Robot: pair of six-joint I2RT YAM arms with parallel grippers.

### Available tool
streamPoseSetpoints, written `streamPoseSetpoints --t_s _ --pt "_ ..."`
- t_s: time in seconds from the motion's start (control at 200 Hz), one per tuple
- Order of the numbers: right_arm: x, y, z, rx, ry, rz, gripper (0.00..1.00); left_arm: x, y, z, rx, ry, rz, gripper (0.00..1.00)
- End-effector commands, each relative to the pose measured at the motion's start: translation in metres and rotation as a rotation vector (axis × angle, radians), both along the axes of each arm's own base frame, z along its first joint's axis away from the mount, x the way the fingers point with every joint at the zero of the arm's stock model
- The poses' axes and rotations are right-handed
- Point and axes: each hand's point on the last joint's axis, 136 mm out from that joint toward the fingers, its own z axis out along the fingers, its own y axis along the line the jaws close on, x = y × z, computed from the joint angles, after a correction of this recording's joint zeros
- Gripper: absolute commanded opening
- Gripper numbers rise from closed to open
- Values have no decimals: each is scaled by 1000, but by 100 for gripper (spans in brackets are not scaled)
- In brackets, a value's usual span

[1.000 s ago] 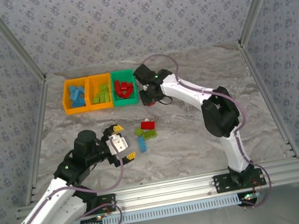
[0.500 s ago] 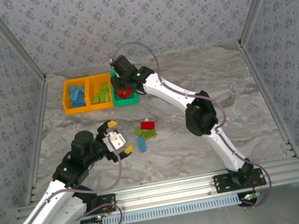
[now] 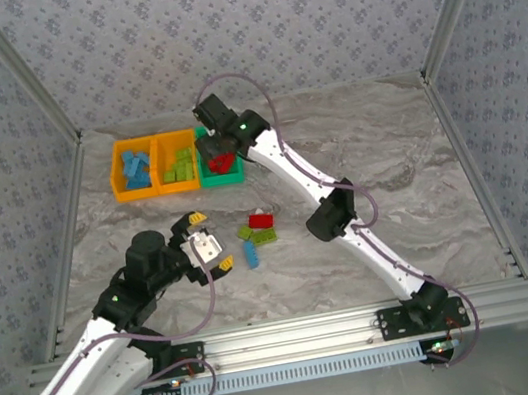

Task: Sort the legos into containers by color

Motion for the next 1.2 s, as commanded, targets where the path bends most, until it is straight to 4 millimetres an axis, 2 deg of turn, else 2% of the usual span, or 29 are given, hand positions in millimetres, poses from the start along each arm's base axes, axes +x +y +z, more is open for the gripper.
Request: streamPoseSetpoints --t_s 0.0,0.11,0.19,0.26,0.375,0.435,0.515,0.665,0.805,0.864,0.934,1.149,1.194 --pt "-35 -29 28 -146 24 66 74 1 3 2 -3 -5 16 99" --pt "-60 -63 35 -236 119 75 75 1 1 -1 -6 12 12 99" --pt "-74 -89 45 -277 184 50 76 -3 -6 -9 -10 91 -17 99" --pt "-83 -101 51 -306 210 46 77 -8 -20 -10 -75 222 -49 99" --pt "-99 -118 66 -319 243 60 82 -11 -43 0 -172 490 -51 99" --pt "-109 -129 72 -328 268 60 84 -6 -48 1 -174 620 16 99" --pt "-122 -146 80 -332 289 51 88 4 -49 -8 -174 754 180 99" --pt "-154 -169 93 -271 274 68 98 14 -43 -27 -249 814 460 98" --pt "-187 -190 92 -194 269 54 100 10 -39 -48 -305 875 632 89" --pt "-198 -196 89 -141 264 33 100 9 -37 -61 -319 895 716 83" --pt "-210 -197 84 -73 267 14 100 5 -41 -77 -314 918 752 81" --pt "-225 -206 63 17 269 -59 100 4 -52 -116 -217 889 844 80" --pt "-226 -207 60 25 272 -65 100 6 -52 -126 -186 882 866 76"
